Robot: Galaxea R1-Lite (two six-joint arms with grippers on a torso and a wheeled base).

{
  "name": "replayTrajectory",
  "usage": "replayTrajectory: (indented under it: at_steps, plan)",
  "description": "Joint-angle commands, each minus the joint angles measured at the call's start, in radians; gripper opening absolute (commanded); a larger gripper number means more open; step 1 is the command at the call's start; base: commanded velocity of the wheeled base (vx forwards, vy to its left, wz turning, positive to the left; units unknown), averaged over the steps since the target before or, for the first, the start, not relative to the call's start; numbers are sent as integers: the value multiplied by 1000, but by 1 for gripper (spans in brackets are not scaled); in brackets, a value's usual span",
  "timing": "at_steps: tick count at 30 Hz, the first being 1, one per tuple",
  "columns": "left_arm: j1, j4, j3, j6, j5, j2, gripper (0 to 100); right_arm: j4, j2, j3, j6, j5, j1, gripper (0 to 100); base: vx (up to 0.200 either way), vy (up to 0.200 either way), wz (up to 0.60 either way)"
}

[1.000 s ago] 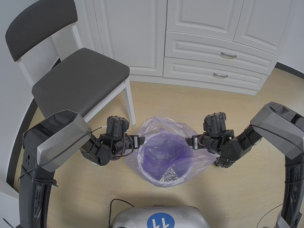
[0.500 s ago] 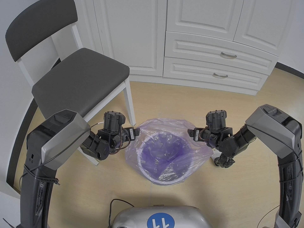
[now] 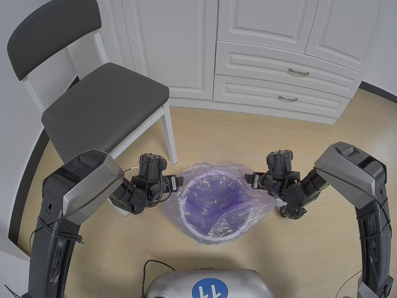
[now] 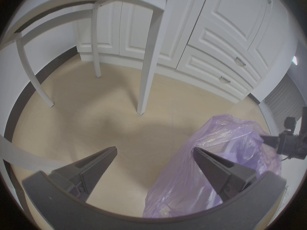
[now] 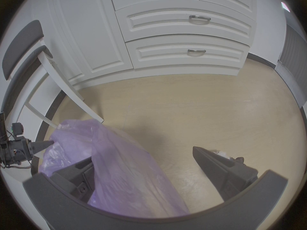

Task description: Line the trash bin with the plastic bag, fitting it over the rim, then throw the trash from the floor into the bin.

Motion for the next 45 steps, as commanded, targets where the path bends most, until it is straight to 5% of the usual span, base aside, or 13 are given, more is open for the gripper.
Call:
replayTrajectory:
  at_steps: [1,13,26,38,45]
  plan:
    - [3,87,-3,2,0,-12,100,6,27,-3,-6,0,-7,100,0,0,0]
    - [14,99,-2,-1,-1,-57,100,-49,-13,5,31,7,7,100,0,0,0]
    - [-6,81,159,43,-13,-227,100,-46,-182,181,-38,-3,103,100,0,0,0]
    - [2,93,196,108,-17,-224,100,12,-324,309,-233,14,-10,100,0,0,0]
    - [5,87,231,151,-17,-225,100,86,-343,408,-357,113,-21,100,0,0,0]
